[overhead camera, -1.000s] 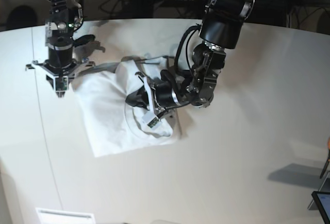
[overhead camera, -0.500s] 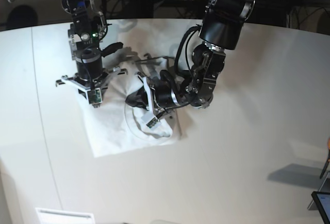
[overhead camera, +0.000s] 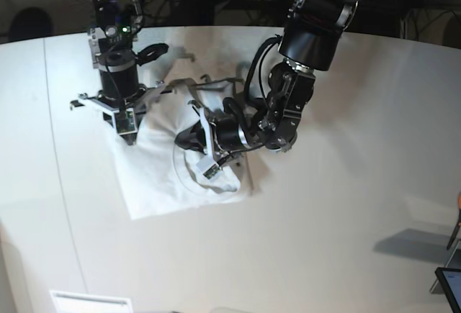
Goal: Fold the T-shirt properly
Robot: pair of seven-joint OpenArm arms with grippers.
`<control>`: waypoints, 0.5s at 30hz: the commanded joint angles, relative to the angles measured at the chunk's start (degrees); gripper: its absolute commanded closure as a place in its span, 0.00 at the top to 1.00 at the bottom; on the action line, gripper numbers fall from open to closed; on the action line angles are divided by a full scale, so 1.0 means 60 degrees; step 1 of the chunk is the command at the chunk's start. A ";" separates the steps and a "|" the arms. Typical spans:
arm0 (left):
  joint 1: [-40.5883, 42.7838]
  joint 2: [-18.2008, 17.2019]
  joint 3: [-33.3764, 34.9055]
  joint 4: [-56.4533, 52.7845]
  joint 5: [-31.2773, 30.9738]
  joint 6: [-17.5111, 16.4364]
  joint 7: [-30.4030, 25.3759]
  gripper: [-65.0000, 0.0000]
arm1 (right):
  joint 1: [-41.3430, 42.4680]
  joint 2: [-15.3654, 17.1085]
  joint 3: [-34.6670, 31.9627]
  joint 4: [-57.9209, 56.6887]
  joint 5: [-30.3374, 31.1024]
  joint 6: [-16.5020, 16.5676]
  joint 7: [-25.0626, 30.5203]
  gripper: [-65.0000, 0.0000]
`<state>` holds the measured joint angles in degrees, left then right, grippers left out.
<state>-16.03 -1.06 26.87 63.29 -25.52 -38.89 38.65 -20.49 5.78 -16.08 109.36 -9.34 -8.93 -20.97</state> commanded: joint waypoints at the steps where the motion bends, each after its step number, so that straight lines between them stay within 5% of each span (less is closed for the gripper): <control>1: 0.0027 -0.0094 0.0012 -0.0138 0.1095 0.0468 0.1052 0.00 | -0.0138 -0.0004 -0.0200 0.0081 -0.0076 -0.0014 0.0177 0.00; 10: 0.0027 -0.0094 -0.0003 -0.0123 0.1081 0.0468 0.1052 0.00 | -0.0284 -0.0590 -0.0522 -0.1926 -0.0076 -0.0028 0.0748 0.00; 15: 0.0042 -0.0109 -0.0003 -0.0064 0.1052 0.0468 0.1052 0.00 | -0.0578 -0.0575 -0.0537 -0.0476 -0.0120 -0.0028 0.0499 0.00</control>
<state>-15.99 -0.99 26.74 63.33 -25.50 -38.89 38.70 -24.36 2.63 -19.27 104.84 -9.52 -9.06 -20.40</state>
